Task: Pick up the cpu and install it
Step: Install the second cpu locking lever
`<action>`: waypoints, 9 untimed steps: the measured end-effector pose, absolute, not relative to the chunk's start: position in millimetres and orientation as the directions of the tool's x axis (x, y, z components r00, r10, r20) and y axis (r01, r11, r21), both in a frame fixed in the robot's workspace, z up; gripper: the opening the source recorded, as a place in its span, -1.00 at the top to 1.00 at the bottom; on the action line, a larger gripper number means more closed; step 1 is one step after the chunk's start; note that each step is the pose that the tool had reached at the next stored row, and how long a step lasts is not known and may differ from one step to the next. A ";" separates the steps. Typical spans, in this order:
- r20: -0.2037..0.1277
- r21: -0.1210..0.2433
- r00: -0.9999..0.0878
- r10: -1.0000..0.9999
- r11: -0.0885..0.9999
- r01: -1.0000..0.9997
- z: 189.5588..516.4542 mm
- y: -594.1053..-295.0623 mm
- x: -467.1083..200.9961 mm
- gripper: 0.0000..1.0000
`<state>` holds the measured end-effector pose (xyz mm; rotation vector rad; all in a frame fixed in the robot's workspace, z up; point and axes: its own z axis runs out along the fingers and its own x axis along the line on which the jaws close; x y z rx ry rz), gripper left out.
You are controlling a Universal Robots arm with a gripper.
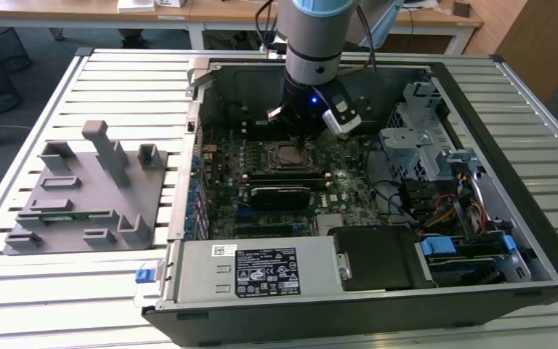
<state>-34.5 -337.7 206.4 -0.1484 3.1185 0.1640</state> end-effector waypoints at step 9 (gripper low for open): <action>-0.020 0.104 -0.995 -0.094 0.990 -0.095 219.0 -339.5 -34.5 0.79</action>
